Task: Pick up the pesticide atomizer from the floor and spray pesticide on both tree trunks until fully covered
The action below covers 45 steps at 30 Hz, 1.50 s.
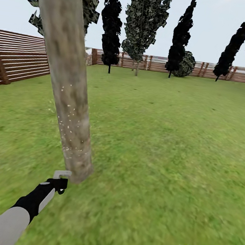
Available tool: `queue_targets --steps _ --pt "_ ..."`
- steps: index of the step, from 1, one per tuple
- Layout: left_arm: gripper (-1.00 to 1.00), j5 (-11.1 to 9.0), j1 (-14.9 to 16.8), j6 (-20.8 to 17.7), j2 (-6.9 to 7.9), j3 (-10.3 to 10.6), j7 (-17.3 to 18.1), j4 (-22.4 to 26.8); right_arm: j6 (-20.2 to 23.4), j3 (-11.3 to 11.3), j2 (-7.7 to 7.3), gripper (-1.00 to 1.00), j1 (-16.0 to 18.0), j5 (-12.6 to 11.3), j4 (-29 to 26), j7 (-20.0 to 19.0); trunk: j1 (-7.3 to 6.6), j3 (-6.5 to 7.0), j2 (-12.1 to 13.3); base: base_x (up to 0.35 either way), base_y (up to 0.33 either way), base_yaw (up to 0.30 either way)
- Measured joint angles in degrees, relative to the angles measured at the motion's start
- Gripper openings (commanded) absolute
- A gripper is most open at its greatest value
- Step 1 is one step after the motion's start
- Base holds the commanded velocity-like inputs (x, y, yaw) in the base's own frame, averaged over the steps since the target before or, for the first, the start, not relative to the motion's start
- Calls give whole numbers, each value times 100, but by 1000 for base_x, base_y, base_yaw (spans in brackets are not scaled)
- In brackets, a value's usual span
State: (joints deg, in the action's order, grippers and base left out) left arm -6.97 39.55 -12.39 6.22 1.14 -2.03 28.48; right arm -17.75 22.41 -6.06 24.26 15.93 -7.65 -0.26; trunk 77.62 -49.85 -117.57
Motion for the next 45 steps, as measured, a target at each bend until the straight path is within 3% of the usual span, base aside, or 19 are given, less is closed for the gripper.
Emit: queue_targets --steps 28,45 --pt "-100 1 0 0 -49 0 1 -1 -2 0 -9 100 0 -1 0 -4 0 0 0 4 -273 45" --pt "-100 10 0 0 -42 0 -8 -10 0 0 0 100 0 1 0 -9 0 0 0 140 -234 193"
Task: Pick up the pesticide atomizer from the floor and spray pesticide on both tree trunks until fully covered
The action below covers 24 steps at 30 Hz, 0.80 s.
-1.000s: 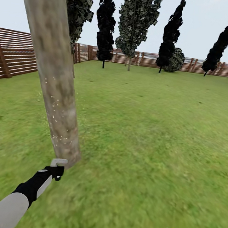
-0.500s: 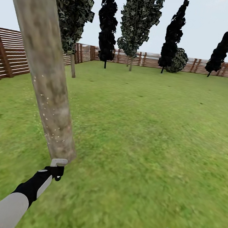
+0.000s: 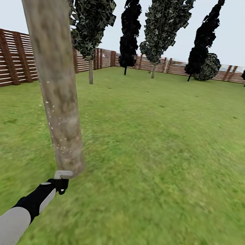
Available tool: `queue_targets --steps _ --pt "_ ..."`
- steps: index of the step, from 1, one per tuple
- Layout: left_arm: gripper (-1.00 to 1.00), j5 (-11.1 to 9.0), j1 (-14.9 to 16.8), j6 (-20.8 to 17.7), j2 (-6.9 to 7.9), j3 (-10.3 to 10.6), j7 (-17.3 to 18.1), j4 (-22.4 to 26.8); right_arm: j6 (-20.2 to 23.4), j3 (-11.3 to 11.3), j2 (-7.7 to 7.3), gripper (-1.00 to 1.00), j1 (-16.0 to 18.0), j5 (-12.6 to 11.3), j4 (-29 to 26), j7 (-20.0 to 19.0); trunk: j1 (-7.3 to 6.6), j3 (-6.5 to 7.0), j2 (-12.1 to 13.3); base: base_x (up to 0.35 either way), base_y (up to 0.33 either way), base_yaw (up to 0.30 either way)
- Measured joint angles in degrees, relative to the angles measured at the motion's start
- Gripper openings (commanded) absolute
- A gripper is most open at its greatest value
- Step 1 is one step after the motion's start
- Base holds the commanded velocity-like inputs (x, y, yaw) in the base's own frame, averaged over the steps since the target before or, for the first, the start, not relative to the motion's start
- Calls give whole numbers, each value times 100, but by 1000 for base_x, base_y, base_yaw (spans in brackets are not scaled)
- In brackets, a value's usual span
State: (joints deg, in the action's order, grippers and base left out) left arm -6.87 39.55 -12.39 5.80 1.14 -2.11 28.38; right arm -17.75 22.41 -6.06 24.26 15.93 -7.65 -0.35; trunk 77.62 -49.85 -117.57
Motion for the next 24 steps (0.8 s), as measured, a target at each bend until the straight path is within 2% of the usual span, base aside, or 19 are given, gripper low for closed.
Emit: queue_targets --steps 4,8,12,14,17,24 --pt "-100 0 0 0 5 -8 -16 0 0 0 0 100 0 -2 0 0 0 0 0 240 -184 32" --pt "-100 -46 0 0 5 -16 -51 1 0 0 0 100 0 0 0 0 0 0 0 236 -180 243" --pt "-100 -30 -3 442 8 -25 -75 -7 0 0 0 100 0 4 0 0 0 0 0 232 -177 275" --pt "-100 -34 -1 506 9 -27 -112 -9 0 0 0 100 0 6 0 0 0 0 0 236 -177 276" --pt "-100 -59 -7 526 1 -27 -350 -9 0 0 0 100 0 6 0 0 0 0 0 213 -198 256" --pt "-100 -62 -8 520 -9 -18 -369 -9 0 0 0 100 0 3 0 0 0 0 0 109 -257 19"
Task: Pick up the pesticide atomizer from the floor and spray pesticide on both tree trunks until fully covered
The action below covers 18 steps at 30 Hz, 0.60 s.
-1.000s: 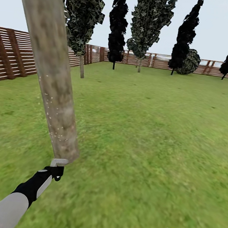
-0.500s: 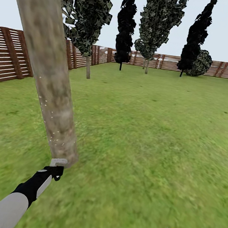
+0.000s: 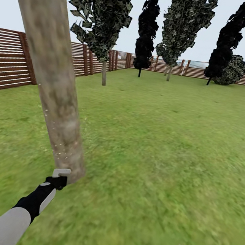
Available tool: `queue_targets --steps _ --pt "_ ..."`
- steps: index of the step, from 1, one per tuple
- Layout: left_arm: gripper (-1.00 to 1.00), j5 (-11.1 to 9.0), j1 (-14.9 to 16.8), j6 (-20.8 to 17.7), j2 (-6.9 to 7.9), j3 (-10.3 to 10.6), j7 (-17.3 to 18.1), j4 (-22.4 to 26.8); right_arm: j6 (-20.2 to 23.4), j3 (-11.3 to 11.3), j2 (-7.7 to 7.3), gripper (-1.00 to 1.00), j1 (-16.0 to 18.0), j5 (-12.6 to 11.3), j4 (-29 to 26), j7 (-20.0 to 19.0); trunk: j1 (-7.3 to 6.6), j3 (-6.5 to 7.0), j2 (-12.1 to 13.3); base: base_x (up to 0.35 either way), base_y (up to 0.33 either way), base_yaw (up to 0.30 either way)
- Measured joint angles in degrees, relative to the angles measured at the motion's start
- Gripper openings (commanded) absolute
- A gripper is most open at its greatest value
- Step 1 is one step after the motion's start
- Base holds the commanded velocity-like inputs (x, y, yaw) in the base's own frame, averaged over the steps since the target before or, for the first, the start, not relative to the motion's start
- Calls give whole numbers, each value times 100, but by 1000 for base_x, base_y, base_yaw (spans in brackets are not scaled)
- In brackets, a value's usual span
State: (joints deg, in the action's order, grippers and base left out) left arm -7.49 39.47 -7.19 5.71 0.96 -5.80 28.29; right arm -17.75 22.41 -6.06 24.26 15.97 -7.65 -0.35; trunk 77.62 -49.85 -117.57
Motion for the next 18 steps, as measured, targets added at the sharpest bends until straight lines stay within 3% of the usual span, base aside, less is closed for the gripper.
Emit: queue_targets --steps 3,14,18 --pt "-100 0 0 -1 0 0 0 0 0 0 0 100 0 2 0 0 0 0 0 82 -268 112" --pt "-100 0 1 -1 0 0 0 0 0 0 0 100 0 2 0 0 0 0 0 82 -268 270" --pt "-100 0 0 -1 0 0 0 0 0 0 0 100 0 1 0 0 0 0 0 81 -268 57"
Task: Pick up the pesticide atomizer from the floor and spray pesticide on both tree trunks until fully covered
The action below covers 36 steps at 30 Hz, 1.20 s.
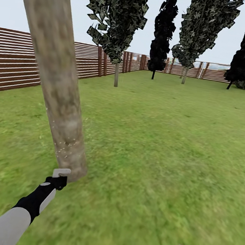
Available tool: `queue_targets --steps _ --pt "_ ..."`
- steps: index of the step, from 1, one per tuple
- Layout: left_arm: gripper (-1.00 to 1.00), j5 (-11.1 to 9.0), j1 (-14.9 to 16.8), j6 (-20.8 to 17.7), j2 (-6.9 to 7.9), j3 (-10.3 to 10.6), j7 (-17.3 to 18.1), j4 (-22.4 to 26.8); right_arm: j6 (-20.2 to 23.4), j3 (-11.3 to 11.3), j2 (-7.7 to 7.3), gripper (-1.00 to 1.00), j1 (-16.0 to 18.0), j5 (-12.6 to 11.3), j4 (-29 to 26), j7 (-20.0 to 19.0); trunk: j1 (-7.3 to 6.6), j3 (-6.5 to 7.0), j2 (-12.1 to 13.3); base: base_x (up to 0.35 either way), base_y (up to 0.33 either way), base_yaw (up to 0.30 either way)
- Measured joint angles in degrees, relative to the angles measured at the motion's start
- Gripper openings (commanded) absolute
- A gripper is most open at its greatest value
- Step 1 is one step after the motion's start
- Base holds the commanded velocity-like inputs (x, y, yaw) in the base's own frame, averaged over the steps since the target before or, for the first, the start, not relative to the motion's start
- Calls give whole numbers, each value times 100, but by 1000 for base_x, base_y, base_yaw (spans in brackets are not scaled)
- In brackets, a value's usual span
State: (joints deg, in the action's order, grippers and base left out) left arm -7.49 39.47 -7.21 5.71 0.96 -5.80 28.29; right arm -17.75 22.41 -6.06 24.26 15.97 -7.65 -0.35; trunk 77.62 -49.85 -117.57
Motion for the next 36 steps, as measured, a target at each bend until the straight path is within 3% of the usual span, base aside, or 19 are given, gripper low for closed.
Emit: queue_targets --steps 4,20,30,33,35,36 --pt "-100 0 -1 0 0 0 0 0 0 0 0 100 0 -2 0 0 0 0 0 81 -268 63" --pt "-100 0 -1 1 -6 -8 0 0 0 0 0 100 0 2 0 0 0 0 0 12 -268 272" --pt "-100 50 26 7 -7 33 88 77 0 0 0 100 0 2 8 7 0 0 0 0 -26 98" --pt "-100 53 78 -222 -177 39 81 885 0 1 0 100 0 2 9 9 0 1 0 0 0 0" --pt "-100 55 74 -735 -266 37 76 1434 0 0 0 100 0 2 9 9 0 1 0 0 0 0" --pt "-100 32 22 -1001 -232 7 84 1977 0 0 0 100 0 2 9 8 0 0 0 0 0 0"
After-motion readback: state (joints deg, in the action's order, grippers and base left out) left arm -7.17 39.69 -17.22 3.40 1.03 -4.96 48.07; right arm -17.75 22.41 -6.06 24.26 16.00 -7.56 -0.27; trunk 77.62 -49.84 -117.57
